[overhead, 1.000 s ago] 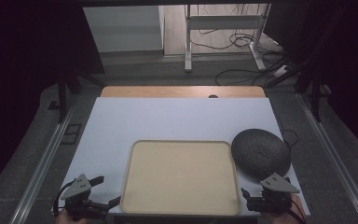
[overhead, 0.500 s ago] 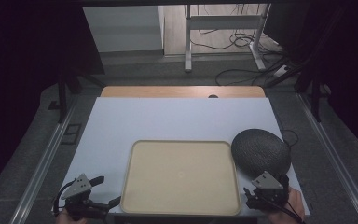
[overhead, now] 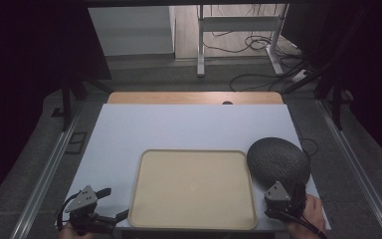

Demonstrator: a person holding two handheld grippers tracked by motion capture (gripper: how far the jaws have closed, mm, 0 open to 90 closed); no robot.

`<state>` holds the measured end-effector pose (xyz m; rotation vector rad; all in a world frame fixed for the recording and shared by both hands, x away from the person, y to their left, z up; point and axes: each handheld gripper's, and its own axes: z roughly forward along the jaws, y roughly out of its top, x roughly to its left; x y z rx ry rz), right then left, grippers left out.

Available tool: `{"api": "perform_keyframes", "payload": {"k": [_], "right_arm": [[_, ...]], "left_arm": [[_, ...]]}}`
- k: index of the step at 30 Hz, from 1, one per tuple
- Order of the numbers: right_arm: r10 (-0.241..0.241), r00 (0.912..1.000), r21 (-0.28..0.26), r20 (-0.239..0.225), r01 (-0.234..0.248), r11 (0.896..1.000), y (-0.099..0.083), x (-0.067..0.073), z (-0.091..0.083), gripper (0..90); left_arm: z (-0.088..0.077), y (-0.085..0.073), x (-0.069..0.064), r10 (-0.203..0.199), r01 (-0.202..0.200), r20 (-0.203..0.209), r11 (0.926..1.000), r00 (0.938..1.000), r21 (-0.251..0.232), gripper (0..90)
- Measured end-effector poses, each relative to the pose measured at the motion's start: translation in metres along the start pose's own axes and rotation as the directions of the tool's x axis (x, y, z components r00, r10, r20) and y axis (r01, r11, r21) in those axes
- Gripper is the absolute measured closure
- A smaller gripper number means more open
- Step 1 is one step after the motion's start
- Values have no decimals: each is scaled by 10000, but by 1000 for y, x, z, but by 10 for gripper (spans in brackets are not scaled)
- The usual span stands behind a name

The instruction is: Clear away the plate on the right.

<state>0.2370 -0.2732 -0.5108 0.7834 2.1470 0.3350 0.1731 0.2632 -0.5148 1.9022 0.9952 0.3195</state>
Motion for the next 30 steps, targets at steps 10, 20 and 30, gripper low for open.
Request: {"api": "perform_keyframes", "payload": {"k": [10,20,30], "right_arm": [[-2112,9724,660,993,2053,9765,8,9,8,251],[-3287,9341,1253,1393,3127,9416,10,9,17,378],[-4534,8753,1869,1684,4233,8865,9,18,27,549]], "left_arm": [[0,0,0,25,-25,15,10000,10000,36,2],[1,0,0,8,-8,13,10000,10000,47,3],[1,0,0,10,-11,21,10000,10000,61,3]]}}
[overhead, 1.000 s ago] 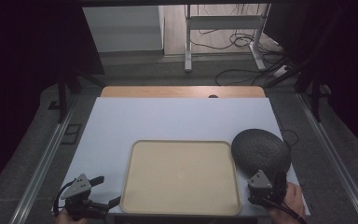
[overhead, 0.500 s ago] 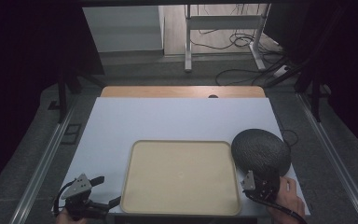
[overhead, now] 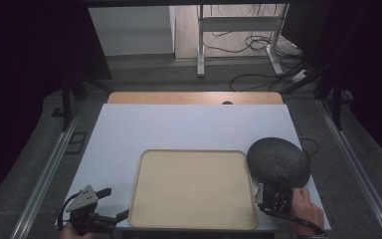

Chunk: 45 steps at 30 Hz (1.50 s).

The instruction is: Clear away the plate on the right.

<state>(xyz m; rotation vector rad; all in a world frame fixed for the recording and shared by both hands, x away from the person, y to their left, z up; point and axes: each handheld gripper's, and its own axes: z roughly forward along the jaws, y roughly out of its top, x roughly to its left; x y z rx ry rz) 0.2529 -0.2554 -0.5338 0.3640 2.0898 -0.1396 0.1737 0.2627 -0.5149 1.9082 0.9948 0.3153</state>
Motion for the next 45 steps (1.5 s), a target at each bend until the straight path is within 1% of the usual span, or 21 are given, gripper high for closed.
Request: {"api": "perform_keyframes", "payload": {"k": [3,7,10,11,12,15,16,17,18,19,20,21,24,26,33,38,40,43,45], "right_arm": [[-518,9984,4,238,518,9987,2,5,1,608],[-922,9952,53,330,921,9957,3,10,2,707],[-1292,9907,51,421,1291,9916,4,14,2,776],[-1292,9907,51,421,1291,9916,4,14,2,776],[-1314,9904,78,428,1312,9913,4,15,2,795],[-1545,9859,-30,645,1551,9879,5,16,1,819],[-1447,9868,-32,727,1454,9894,5,16,0,830],[-1419,9860,-91,873,1433,9896,5,16,-1,843],[-1419,9860,-91,873,1433,9896,5,16,-1,843],[-1452,9841,-143,1024,1474,9890,5,14,-2,852],[-1390,9846,-185,1059,1417,9897,5,13,-3,856],[-1260,9864,-227,1053,1290,9914,5,12,-4,858],[-1284,9856,-260,1101,1320,9909,4,12,-4,859],[-1086,9889,-340,1010,1125,9931,3,7,-6,856],[-833,9907,-439,1076,884,9951,1,3,-10,843],[-759,9895,-511,1229,827,9953,0,1,-14,826],[-805,9882,-497,1300,876,9949,0,1,-16,825],[-807,9857,-471,1482,885,9950,0,0,-18,824],[-778,9838,-552,1615,877,9946,0,0,-21,824]], "left_arm": [[0,0,0,-2,2,5,10000,10000,2,3],[0,0,0,-16,16,4,10000,10000,-18,4],[0,0,0,-9,9,6,10000,10000,-20,4],[0,0,0,-9,9,6,10000,10000,-20,3],[0,0,0,-2,2,3,10000,10000,-22,3],[0,0,0,-14,14,9,10000,10000,-44,4],[0,0,0,-3,3,11,10000,10000,-45,4],[-1,0,0,1,-1,13,10000,10000,-55,4],[-1,0,0,1,-1,13,10000,10000,-55,4],[-1,0,0,3,-3,16,10000,10000,-59,4],[-1,0,0,5,-5,16,10000,10000,-62,4],[-1,0,0,3,-3,17,10000,10000,-79,4],[-1,0,0,-4,4,46,10000,10000,-45,4],[-1,0,0,-20,20,55,10000,10000,-44,4],[-1,0,0,-23,23,50,10000,10000,-18,5],[-1,0,0,-5,5,47,10000,10000,-14,5],[-1,0,0,-18,18,50,10000,10000,-16,5],[-1,0,0,-39,39,51,10000,10000,-29,5],[-1,0,1,-87,87,61,10000,9999,-38,5]]}}
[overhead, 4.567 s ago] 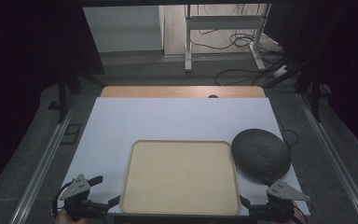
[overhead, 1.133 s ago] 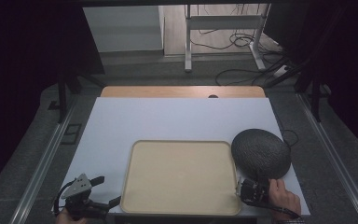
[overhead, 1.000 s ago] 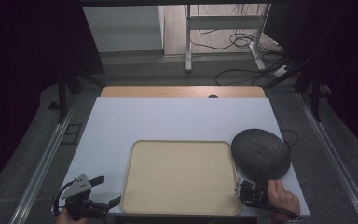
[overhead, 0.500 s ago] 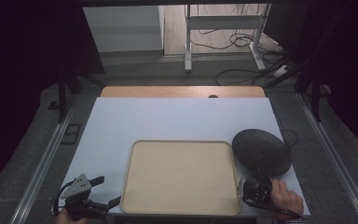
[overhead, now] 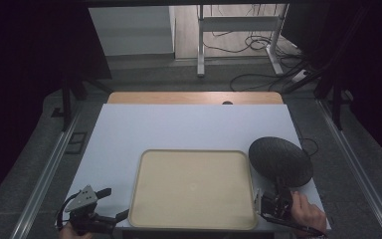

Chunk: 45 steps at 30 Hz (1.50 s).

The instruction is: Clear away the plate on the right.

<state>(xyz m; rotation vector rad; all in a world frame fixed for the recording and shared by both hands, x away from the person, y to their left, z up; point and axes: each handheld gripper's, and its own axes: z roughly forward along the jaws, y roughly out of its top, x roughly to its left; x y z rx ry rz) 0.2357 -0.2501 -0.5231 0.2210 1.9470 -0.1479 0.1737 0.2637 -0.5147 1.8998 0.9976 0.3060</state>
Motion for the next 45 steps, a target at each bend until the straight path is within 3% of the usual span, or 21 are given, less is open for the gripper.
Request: {"api": "perform_keyframes", "payload": {"k": [8,10,12,13,14,15,16,18,19,21,23,25,26,27,32,36,38,40,41,42,45], "right_arm": [[-111,9989,-474,448,132,9988,6,-3,-13,823],[-172,9998,-723,50,175,9972,8,-4,-15,822],[-296,9995,-787,99,303,9964,10,-4,-17,821],[-283,9993,-1284,253,313,9912,12,-2,-16,821],[-283,9993,-1284,253,313,9912,12,-2,-16,821],[-439,9960,-904,778,509,9946,14,-1,-22,821],[-472,9985,-1288,290,505,9904,17,-2,-23,821],[-559,9979,-1346,320,598,9891,21,-1,-26,821],[-425,9973,-1794,597,526,9824,22,1,-25,820],[-784,9965,-1547,306,822,9845,26,-1,-31,820],[-851,9954,-1536,438,909,9839,30,0,-35,819],[-731,9965,-2108,405,800,9742,33,2,-34,819],[-878,9910,-1519,1012,1026,9831,36,3,-41,818],[-876,9955,-2018,365,932,9750,37,2,-40,818],[-922,9946,-2658,484,1018,9586,48,4,-45,818],[-1117,9924,-2498,515,1211,9607,55,4,-52,817],[-1174,9921,-2915,434,1250,9484,61,5,-55,816],[-1215,9916,-2913,440,1291,9479,64,6,-57,816],[-924,9921,-3471,843,1162,9306,65,10,-54,816],[-1199,9911,-3422,587,1328,9302,70,9,-59,815],[-1270,9895,-3734,696,1439,9164,77,11,-62,815]], "left_arm": [[0,0,0,-53,53,6,10000,10000,-19,5],[0,0,0,-37,37,4,10000,10000,-19,5],[0,0,0,-33,33,3,10000,10000,-16,5],[0,0,0,-36,36,4,10000,10000,-21,5],[0,0,0,-33,33,1,10000,10000,-28,5],[0,0,0,-31,31,4,10000,10000,-23,5],[0,0,0,-36,36,2,10000,10000,-19,5],[0,0,0,-40,40,5,10000,10000,-24,5],[0,0,0,-40,40,5,10000,10000,-24,5],[0,0,0,-59,59,-1,10000,10000,-30,5],[0,0,0,-56,56,1,10000,10000,-32,5],[0,0,0,-64,64,2,10000,10000,-13,5],[0,0,0,-67,67,-1,10000,10000,-19,5],[0,0,0,-72,72,-5,10000,10000,-23,5],[0,0,0,-68,68,-10,10000,10000,-6,5],[0,0,1,-82,82,-7,10000,10000,-18,5],[0,0,1,-81,81,-8,10000,10000,-23,5],[0,0,1,-78,78,-10,10000,10000,-14,5],[0,0,1,-69,69,-8,10000,10000,-15,5],[0,0,1,-77,77,-11,10000,10000,-20,5],[0,0,1,-91,91,-3,10000,10000,-31,5]]}}
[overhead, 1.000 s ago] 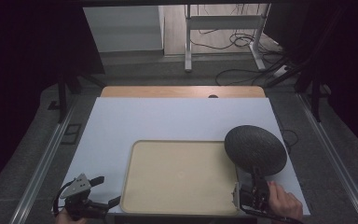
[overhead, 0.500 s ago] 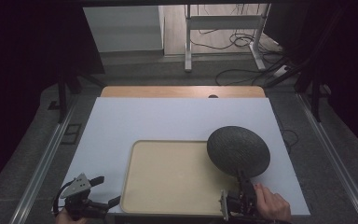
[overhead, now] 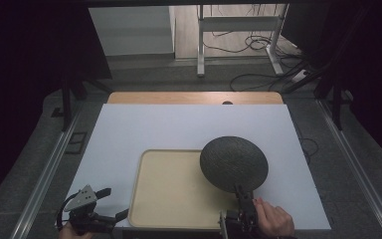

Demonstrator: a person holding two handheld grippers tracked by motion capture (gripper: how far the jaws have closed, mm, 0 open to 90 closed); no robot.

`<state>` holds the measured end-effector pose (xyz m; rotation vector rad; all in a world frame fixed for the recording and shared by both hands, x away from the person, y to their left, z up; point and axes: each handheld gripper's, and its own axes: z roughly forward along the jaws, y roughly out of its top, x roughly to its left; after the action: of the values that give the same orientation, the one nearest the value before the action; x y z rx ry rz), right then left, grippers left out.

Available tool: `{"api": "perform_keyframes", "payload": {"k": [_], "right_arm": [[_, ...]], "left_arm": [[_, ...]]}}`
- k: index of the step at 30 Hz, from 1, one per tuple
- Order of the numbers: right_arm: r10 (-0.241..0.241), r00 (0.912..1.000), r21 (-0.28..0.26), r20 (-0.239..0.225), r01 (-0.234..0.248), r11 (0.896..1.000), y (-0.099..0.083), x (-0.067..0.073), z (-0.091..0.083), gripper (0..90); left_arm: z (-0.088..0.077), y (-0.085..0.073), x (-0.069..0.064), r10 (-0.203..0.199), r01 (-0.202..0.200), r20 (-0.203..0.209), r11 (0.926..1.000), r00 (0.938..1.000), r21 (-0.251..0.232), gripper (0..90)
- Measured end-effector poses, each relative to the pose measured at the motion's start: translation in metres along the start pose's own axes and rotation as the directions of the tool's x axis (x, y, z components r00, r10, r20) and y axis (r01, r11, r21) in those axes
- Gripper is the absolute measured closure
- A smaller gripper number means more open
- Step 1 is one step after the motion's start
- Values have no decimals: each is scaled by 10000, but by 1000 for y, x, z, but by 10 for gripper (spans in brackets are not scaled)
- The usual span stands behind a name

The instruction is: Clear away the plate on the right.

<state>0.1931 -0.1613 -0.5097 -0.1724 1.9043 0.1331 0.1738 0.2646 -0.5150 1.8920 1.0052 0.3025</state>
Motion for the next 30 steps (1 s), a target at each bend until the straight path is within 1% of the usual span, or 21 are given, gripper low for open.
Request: {"api": "perform_keyframes", "payload": {"k": [2,3,5,7,8,10,11,12,13,14,17,18,19,20,21,23,25,27,28,29,30], "right_arm": [[24,10000,-38,10,-24,10000,2,1,-1,815],[-141,9999,-231,21,141,9996,7,2,-1,815],[-230,9997,-426,39,232,9988,12,3,-1,814],[-356,9994,-495,2,356,9981,17,4,-3,814],[-366,9993,-654,24,366,9972,19,6,-2,814],[-452,9990,-825,-7,449,9956,24,7,-3,814],[-411,9991,-863,-53,405,9954,27,9,-4,814],[-531,9986,-1007,-31,525,9935,29,9,-3,814],[-531,9986,-1007,-31,525,9935,29,9,-3,814],[-625,9980,-1209,-56,614,9908,34,11,-3,814],[-702,9973,-1341,-194,670,9887,42,13,-4,814],[-702,9973,-1341,-194,670,9887,42,13,-4,814],[-772,9969,-1555,-160,738,9851,46,15,-3,812],[-772,9969,-1555,-160,738,9851,46,15,-3,812],[-816,9964,-1686,-210,769,9827,51,16,-2,813],[-848,9960,-1678,-295,787,9827,53,17,-3,813],[-985,9947,-1916,-301,910,9772,60,19,-1,813],[-1022,9942,-1983,-328,937,9757,62,20,-1,813],[-1043,9936,-1975,-427,940,9758,65,20,-1,813],[-1003,9940,-2065,-431,894,9744,67,22,0,812],[-1131,9922,-2168,-525,992,9712,70,23,2,813]], "left_arm": [[0,0,0,-2,2,1,10000,10000,0,5],[0,0,0,-16,16,0,10000,10000,2,5],[0,0,0,-28,28,-2,10000,10000,-4,5],[0,0,0,-29,29,4,10000,10000,2,5],[0,0,0,-20,20,5,10000,10000,2,5],[0,0,0,-13,13,0,10000,10000,-18,5],[0,0,0,-23,23,1,10000,10000,-21,5],[0,0,0,-38,38,2,10000,10000,-26,5],[0,0,0,-38,38,2,10000,10000,-26,5],[-1,0,1,-45,45,-1,10000,10000,-35,5],[-1,0,1,-38,38,4,10000,10000,-37,5],[-1,0,1,-38,38,4,10000,10000,-37,5],[-1,0,1,-41,41,8,10000,10000,-56,5],[-1,0,1,-41,41,8,10000,10000,-56,5],[-1,0,0,-32,32,8,10000,10000,-40,5],[-1,0,0,-17,17,7,10000,10000,-37,5],[-1,0,0,-31,31,11,10000,10000,-26,5],[-1,0,0,-11,12,6,10000,10000,-39,5],[-1,-1,0,2,-2,7,10000,10000,-57,5],[-1,-1,1,-8,8,8,10000,10000,-63,5],[-1,-1,1,-18,18,17,10000,10000,-68,5]]}}
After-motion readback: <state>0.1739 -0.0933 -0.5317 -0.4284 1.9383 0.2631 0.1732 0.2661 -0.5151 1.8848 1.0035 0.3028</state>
